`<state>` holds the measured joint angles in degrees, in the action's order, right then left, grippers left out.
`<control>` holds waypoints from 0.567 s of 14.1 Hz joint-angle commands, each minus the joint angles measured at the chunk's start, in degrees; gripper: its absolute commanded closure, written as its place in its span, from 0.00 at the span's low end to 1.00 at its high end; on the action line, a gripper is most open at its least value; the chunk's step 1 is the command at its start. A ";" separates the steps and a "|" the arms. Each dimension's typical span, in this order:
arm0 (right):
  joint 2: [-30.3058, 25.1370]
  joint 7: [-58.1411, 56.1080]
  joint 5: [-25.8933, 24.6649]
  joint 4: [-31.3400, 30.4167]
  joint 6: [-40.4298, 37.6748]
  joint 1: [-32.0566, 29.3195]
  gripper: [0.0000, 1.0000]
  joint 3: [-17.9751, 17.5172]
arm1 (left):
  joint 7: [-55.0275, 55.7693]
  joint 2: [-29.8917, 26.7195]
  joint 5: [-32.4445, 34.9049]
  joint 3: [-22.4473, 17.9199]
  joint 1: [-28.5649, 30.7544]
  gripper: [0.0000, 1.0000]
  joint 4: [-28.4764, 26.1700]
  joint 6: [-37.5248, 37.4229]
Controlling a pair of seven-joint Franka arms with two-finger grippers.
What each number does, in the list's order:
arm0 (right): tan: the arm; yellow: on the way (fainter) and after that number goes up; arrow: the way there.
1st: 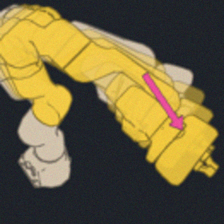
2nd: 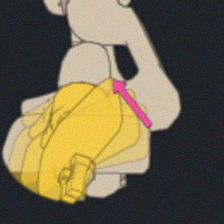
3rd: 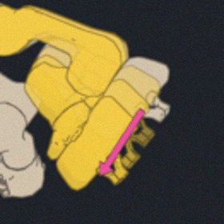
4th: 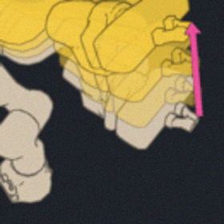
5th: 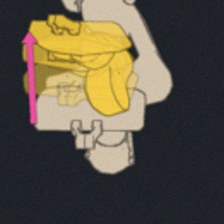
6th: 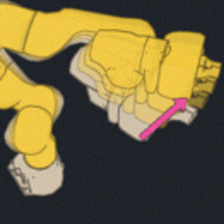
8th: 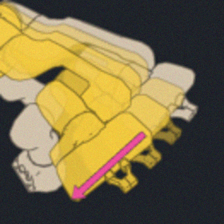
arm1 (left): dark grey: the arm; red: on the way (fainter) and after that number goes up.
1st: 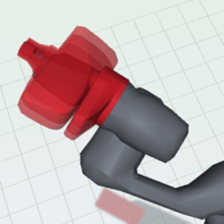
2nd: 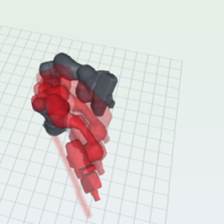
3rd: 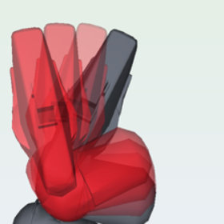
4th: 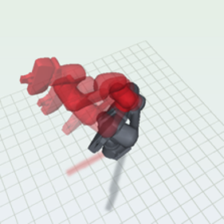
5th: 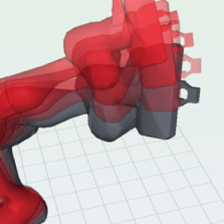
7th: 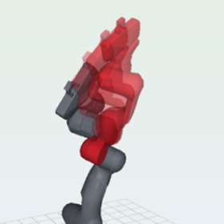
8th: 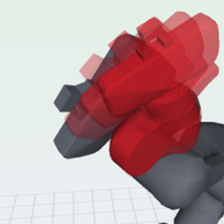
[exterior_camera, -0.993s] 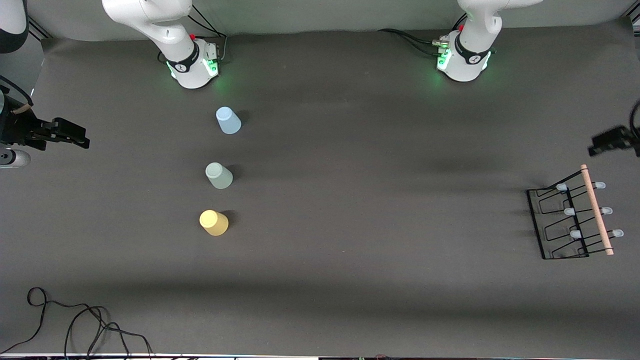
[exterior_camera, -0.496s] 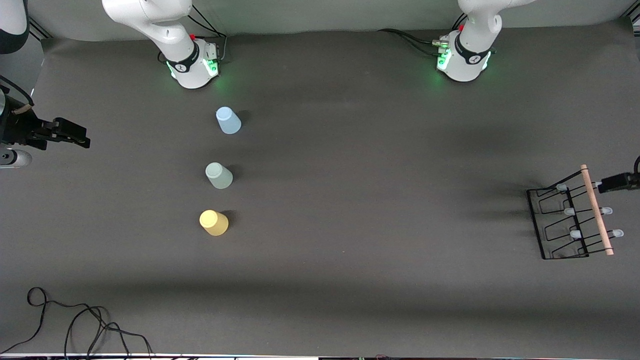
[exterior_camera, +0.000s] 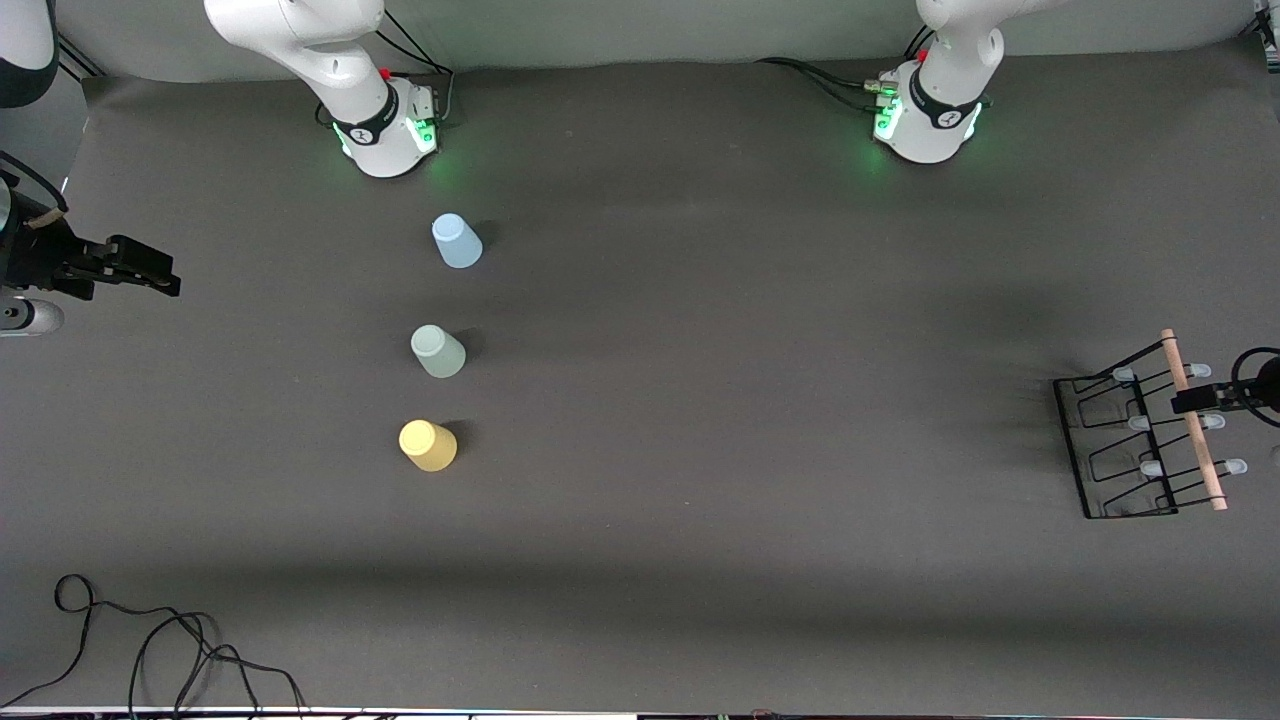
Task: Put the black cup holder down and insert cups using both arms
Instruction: 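Reach the left gripper down to the wooden rod of the black rack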
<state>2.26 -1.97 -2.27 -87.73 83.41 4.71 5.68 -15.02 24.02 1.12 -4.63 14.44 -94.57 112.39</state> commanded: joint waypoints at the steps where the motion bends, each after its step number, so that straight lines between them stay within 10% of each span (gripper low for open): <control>1: -0.59 -0.94 -0.72 -0.42 -0.09 0.04 0.00 0.03 | -0.89 -1.44 0.46 0.24 0.33 0.29 -5.42 3.78; 3: -0.59 -0.94 -0.72 -0.34 -0.09 0.04 0.00 0.03 | -0.80 -1.53 0.46 0.24 0.50 0.42 -7.20 6.08; 6: -0.59 -0.94 -0.72 -0.34 -0.09 0.04 0.00 0.03 | -0.80 -1.79 0.38 0.24 0.42 0.96 -6.85 6.08; 8: -0.59 -0.94 -0.72 -0.34 -0.09 0.04 0.00 0.03 | -0.89 -2.49 0.38 0.24 -0.02 1.00 -6.50 5.38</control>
<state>2.26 -1.97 -2.27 -87.73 83.41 4.71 5.68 -15.11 23.80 1.14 -4.61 14.57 -99.99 117.82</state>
